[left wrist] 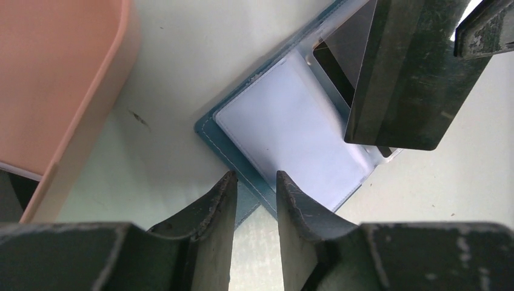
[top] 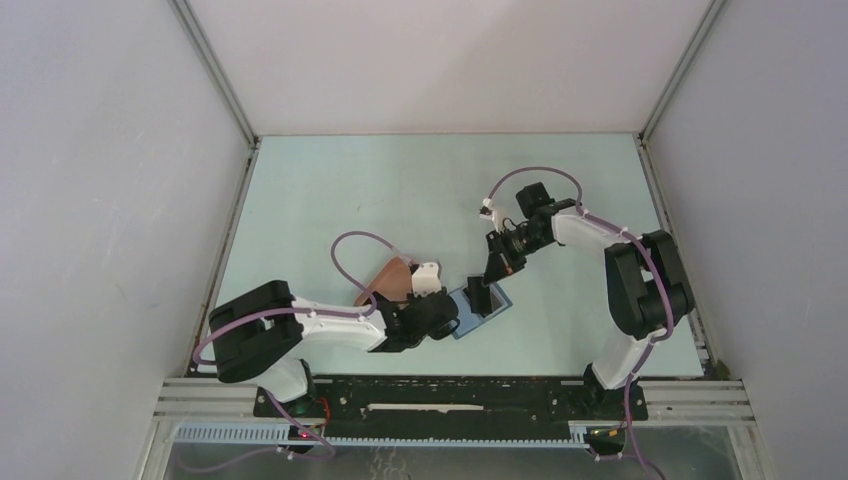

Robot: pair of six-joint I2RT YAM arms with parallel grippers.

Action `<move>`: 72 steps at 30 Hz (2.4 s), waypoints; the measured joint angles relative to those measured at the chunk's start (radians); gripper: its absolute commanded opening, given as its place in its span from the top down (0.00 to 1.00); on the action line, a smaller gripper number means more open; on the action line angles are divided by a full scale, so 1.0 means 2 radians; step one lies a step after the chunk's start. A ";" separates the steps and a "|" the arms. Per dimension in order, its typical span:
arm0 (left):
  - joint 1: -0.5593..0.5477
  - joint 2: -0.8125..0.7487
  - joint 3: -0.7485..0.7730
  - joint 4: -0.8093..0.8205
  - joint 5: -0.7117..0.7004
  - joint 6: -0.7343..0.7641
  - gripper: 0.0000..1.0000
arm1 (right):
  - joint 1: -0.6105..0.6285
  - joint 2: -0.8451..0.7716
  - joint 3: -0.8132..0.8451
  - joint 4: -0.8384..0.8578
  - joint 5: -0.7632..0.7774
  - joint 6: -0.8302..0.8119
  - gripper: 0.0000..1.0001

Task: Put the credit cards into the card holder
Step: Insert the credit card into the card holder.

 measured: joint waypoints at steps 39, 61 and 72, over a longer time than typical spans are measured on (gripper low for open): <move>0.012 0.006 0.003 0.014 0.015 0.023 0.67 | 0.023 0.053 0.011 -0.024 0.053 0.003 1.00; 0.012 0.007 0.003 0.018 0.019 0.035 0.68 | 0.058 0.064 0.034 -0.030 0.121 0.064 1.00; 0.012 0.008 0.003 0.018 0.019 0.038 0.68 | 0.064 0.077 0.047 -0.037 0.122 0.071 1.00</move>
